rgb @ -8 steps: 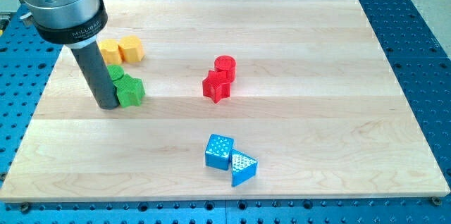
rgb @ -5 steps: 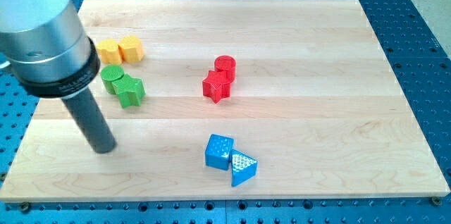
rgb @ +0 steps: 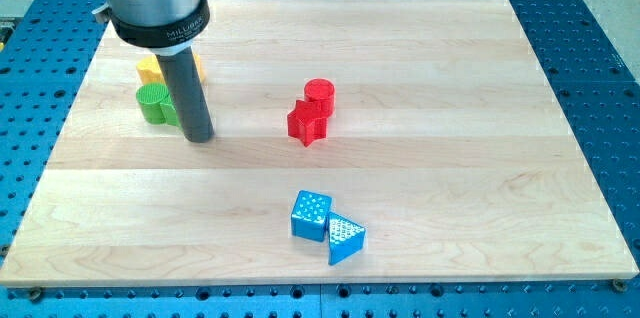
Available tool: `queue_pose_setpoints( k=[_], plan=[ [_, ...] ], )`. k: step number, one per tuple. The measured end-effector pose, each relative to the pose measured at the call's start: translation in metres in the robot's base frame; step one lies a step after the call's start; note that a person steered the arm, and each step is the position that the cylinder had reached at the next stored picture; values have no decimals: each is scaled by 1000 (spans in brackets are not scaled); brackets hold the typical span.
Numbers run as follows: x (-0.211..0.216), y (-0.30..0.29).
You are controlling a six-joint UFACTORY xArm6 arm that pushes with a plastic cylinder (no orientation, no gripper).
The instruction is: Push the green star slightly up
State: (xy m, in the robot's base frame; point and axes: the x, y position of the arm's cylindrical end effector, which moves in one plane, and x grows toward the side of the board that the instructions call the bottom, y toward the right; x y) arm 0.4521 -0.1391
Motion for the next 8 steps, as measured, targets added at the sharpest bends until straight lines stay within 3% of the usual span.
queue_pose_setpoints(
  k=[3, 5, 6, 8],
  plan=[
    [-9, 2],
    [142, 18],
    [166, 61],
    [167, 86]
  ],
)
